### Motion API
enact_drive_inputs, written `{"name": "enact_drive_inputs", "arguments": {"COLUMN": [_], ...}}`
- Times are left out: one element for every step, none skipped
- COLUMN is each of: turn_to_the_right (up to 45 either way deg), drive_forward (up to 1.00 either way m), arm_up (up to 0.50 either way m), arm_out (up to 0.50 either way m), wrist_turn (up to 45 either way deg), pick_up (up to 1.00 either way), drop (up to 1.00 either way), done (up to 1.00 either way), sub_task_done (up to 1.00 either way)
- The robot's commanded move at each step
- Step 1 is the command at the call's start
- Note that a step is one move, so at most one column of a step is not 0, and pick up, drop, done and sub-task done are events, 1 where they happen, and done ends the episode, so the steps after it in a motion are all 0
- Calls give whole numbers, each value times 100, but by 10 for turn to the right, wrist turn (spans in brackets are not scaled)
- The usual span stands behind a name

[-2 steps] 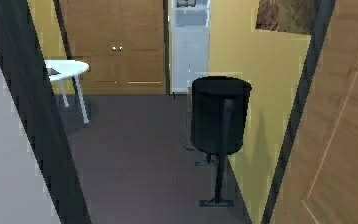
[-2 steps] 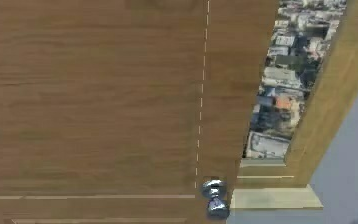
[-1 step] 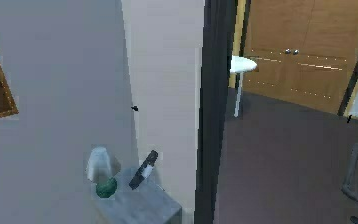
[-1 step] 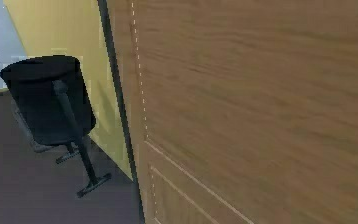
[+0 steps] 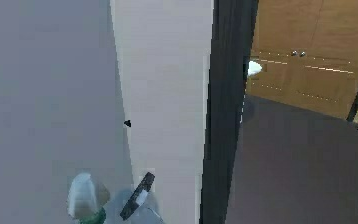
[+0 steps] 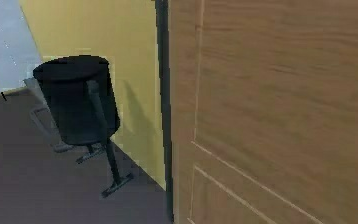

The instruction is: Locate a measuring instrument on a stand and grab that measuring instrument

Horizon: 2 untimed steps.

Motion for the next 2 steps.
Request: {"name": "enact_drive_inputs", "arguments": {"turn_to_the_right": [-450, -450], "drive_forward": [0, 0], "arm_up": [0, 0], "arm_out": [0, 0], "wrist_turn": [0, 0], "pick_up": [0, 0], "drop": [0, 0], "done": [0, 0], "sub_task_done": [0, 0]}}
